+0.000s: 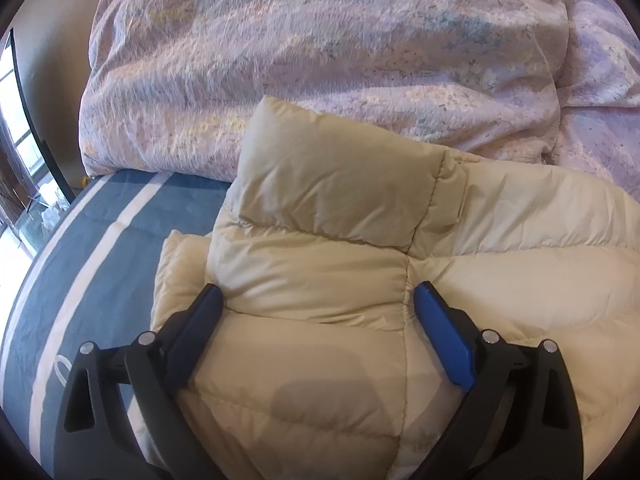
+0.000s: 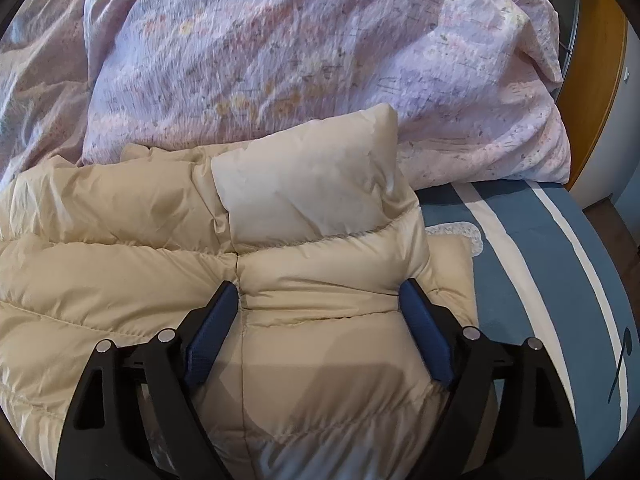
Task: Fold large clothes
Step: 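Open both tools and press the folded jacket flat near the collar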
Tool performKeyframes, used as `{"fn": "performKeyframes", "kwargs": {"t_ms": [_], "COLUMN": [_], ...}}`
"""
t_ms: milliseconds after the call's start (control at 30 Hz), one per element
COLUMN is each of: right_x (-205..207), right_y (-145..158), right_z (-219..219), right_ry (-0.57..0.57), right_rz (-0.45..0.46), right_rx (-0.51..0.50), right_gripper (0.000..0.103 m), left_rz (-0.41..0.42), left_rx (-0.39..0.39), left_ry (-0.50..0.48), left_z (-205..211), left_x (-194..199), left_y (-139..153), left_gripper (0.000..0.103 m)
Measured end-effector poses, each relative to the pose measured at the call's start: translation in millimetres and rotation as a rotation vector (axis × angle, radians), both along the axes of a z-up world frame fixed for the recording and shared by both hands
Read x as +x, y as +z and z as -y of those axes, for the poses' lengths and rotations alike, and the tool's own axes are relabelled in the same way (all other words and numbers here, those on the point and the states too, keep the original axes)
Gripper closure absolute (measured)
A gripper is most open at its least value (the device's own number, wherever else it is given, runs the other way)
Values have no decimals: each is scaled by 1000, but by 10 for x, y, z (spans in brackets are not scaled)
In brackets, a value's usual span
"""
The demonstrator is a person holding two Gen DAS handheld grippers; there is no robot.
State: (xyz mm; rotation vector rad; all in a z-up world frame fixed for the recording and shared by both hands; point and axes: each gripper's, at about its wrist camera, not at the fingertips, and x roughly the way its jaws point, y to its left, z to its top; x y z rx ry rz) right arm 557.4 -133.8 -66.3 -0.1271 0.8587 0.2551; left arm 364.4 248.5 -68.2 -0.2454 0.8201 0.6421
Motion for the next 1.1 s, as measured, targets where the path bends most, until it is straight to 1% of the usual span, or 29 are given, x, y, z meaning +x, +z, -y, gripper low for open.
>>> {"fn": "performKeyframes", "kwargs": {"t_ms": [367,667,1100], "right_x": [-36,24,34], "right_y": [-49,-91,-97], "right_z": [-111,-106,-128], "right_ry": [8,9,7], "right_rz": [-16,-31,-32], "right_rx": [-36,-25,-21], "right_gripper": [13,11,10], "left_rz": [-37,-32,-27], "left_rx": [-29,-66,-74], "left_ry": [7,4,8], "left_z": [-87,-173,-258], "left_x": [57,42,15], "left_y": [-81,-130,-162], "left_gripper": [2,2,2]}}
